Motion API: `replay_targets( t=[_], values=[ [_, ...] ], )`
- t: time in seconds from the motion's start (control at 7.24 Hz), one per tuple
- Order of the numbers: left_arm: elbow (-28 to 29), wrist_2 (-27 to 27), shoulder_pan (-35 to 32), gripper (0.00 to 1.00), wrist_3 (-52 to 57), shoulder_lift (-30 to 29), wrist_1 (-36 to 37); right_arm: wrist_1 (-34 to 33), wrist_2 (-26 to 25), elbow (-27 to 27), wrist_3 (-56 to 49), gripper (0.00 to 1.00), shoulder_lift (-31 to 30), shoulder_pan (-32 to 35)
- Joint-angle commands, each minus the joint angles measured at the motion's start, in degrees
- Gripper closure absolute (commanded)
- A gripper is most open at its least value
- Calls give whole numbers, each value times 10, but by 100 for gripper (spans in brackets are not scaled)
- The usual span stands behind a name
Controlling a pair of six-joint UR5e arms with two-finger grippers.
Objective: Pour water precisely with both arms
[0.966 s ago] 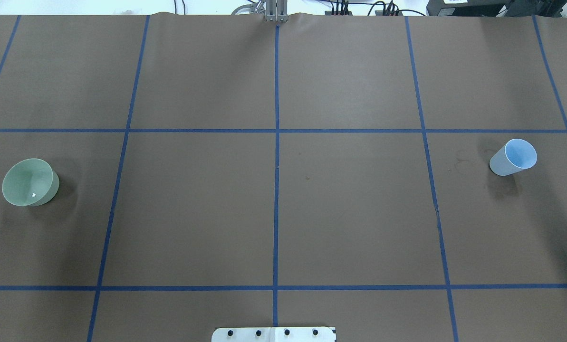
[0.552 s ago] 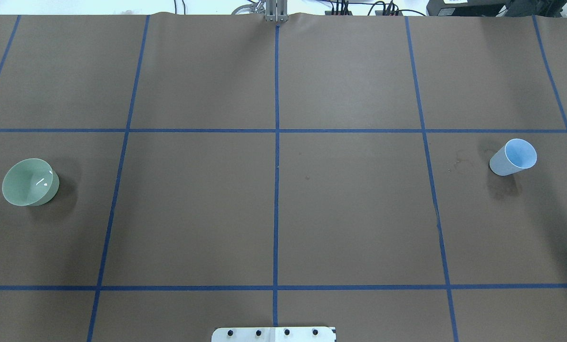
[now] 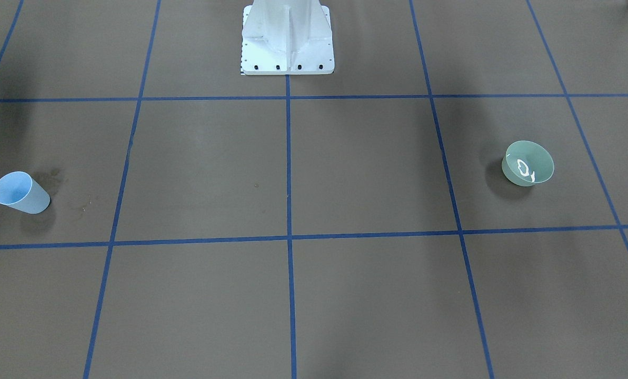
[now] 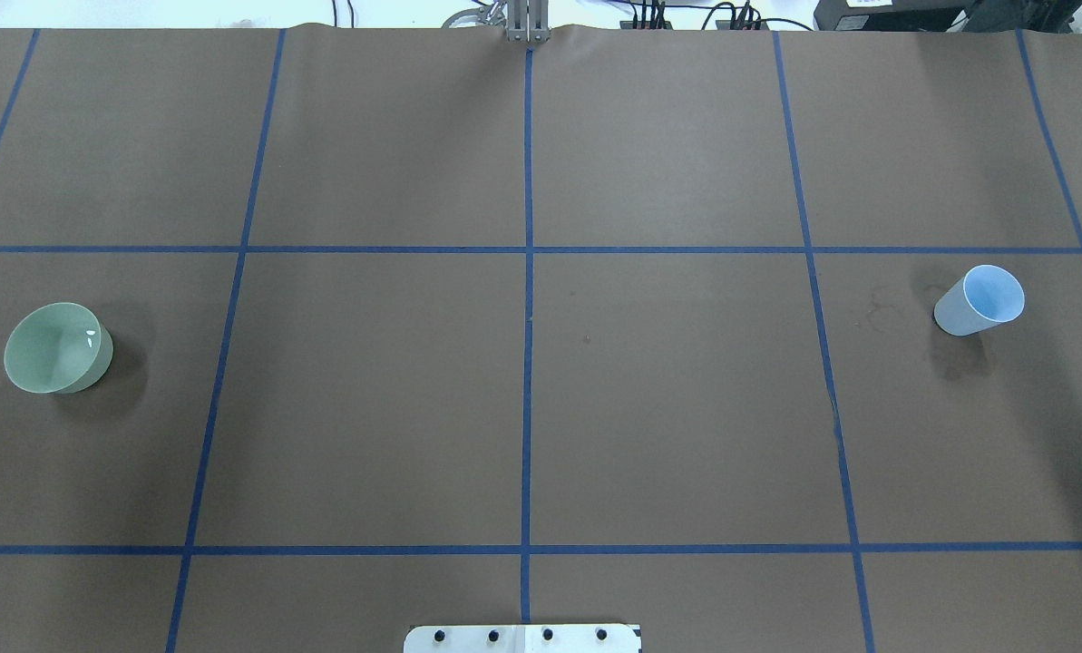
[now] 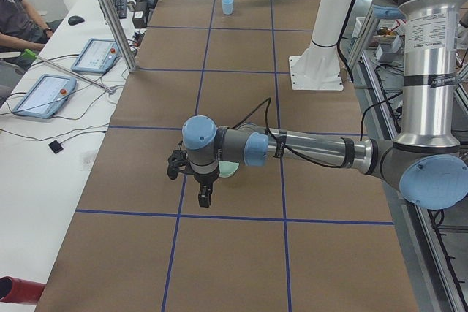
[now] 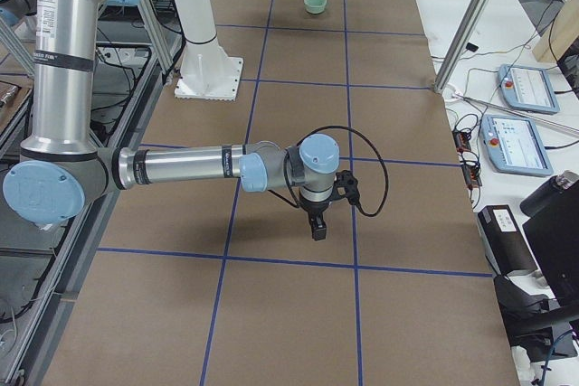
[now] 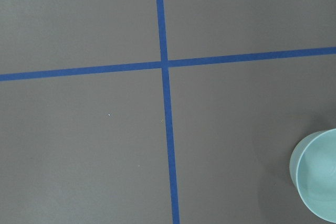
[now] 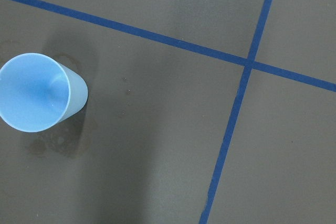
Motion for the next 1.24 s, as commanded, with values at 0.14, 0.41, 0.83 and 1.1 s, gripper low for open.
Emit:
replay_targets(
  t=[0.14,0.41,0.83,1.1],
  values=[
    [14,-1,-11,0,0,3,1,0,0,-1,1,0,-3,16],
    [20,2,-13,0,0,6,2,3,-7,-1,1,0,-14,16],
    [29,2,-12,0,0,4,1,-3,-5,-4,1,0,-15,17],
    [24,3,-11,0,0,3,1,-12,-3,-7,1,0,-13,20]
  ],
)
